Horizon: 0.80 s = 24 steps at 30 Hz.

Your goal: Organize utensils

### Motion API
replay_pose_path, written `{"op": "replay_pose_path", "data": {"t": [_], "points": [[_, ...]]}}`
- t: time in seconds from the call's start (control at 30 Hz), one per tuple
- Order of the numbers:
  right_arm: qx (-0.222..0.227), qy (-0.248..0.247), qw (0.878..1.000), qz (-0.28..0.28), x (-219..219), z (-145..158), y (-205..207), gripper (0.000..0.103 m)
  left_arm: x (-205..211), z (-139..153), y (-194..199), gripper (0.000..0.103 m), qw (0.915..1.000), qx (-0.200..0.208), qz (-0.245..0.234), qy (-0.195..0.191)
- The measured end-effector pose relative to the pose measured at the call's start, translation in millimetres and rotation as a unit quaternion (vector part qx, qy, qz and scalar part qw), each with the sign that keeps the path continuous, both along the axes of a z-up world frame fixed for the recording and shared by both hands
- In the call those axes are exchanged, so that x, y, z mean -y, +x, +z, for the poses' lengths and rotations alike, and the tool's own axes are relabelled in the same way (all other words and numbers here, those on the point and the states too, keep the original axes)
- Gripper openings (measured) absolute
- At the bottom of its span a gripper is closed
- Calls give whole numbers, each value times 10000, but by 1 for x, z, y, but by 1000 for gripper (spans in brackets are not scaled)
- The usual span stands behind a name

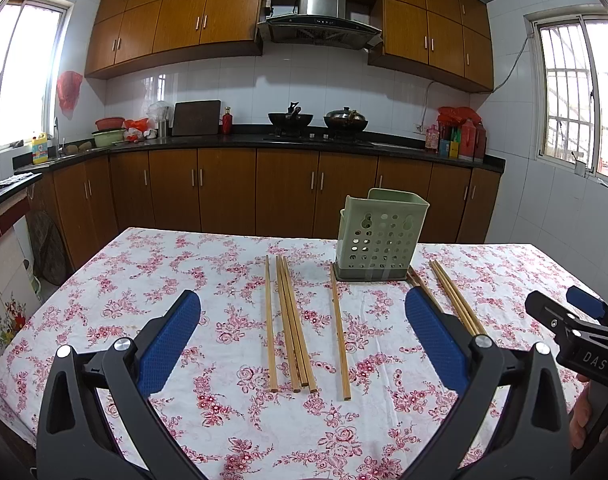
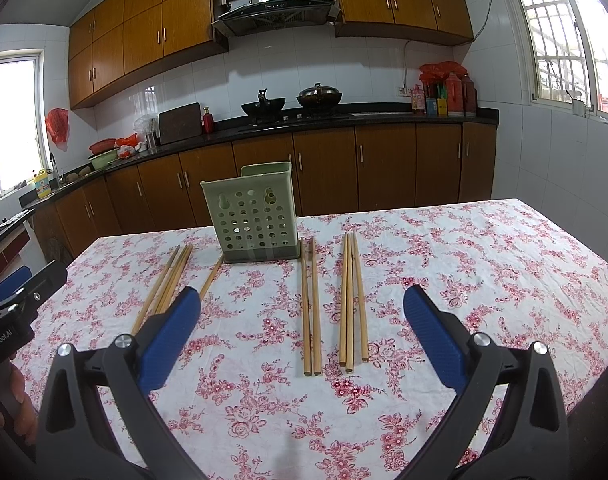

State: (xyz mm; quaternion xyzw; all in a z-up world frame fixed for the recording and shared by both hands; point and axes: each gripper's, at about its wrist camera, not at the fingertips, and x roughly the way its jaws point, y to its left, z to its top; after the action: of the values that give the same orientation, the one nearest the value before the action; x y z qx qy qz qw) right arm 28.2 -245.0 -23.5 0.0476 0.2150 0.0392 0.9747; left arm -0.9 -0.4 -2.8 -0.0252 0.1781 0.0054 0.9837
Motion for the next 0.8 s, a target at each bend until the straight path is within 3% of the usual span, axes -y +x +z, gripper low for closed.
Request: {"op": "replay_pose_path", "data": {"t": [0.37, 0.5, 0.57, 0.73, 0.8], "points": [[-30, -9, 10000, -6, 1, -3, 2, 99, 0, -6, -2, 101, 10000, -43, 10, -5], [-149, -23, 9998, -151, 4, -6, 11, 99, -5, -7, 4, 101, 9997, -227, 99, -14], [-287, 12, 9992, -276, 11, -10, 19, 99, -8, -13, 12, 101, 9989, -413, 206, -4], [-984, 172, 9927, -680, 41, -27, 56, 99, -33, -30, 46, 101, 9892, -1329, 609, -79], [-1243, 188, 9891, -760, 49, -34, 70, 89, -42, -36, 56, 101, 9837, -1669, 645, -183]]}}
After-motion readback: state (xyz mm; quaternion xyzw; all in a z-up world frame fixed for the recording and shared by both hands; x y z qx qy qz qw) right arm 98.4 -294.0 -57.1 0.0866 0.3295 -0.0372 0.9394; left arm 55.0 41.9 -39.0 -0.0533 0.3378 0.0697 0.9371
